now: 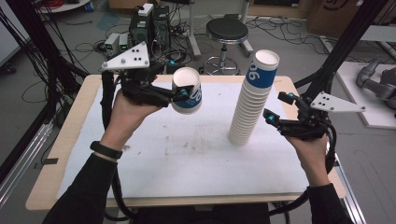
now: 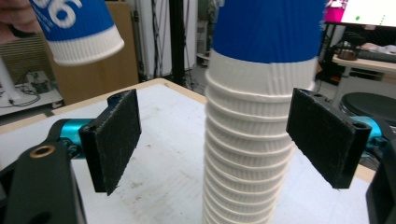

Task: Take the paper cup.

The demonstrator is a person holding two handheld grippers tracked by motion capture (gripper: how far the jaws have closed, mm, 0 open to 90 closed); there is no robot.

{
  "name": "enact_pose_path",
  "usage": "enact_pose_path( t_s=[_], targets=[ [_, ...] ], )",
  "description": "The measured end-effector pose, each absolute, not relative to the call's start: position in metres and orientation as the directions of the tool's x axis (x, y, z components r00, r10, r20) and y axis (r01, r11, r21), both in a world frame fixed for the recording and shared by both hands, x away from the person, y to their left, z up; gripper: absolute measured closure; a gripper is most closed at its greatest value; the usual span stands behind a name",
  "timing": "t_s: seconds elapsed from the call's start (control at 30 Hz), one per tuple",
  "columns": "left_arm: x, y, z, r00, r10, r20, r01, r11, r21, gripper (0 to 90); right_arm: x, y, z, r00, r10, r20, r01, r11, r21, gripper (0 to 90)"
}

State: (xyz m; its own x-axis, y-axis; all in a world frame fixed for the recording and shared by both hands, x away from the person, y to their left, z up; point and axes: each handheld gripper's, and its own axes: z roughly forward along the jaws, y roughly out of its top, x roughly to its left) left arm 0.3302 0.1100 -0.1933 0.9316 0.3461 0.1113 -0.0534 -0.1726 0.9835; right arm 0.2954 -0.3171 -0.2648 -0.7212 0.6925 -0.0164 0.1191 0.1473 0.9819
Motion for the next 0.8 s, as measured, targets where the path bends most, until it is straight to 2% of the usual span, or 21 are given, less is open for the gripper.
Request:
enact_pose_path(
  t_s=[0.53,0.8],
  targets=[
    [0.313,0.130,-0.262,0.929,0.366,0.046,0.019,-0.172,0.985,30.4,0.293,-0.287,-0.271,-0.787,0.616,-0.021,0.098,0.157,0.983,18.0],
    [0.314,0.144,-0.278,0.925,0.380,0.024,0.043,-0.168,0.985,30.4,0.292,-0.282,-0.282,-0.797,0.604,-0.013,0.116,0.174,0.978,18.1]
  ],
)
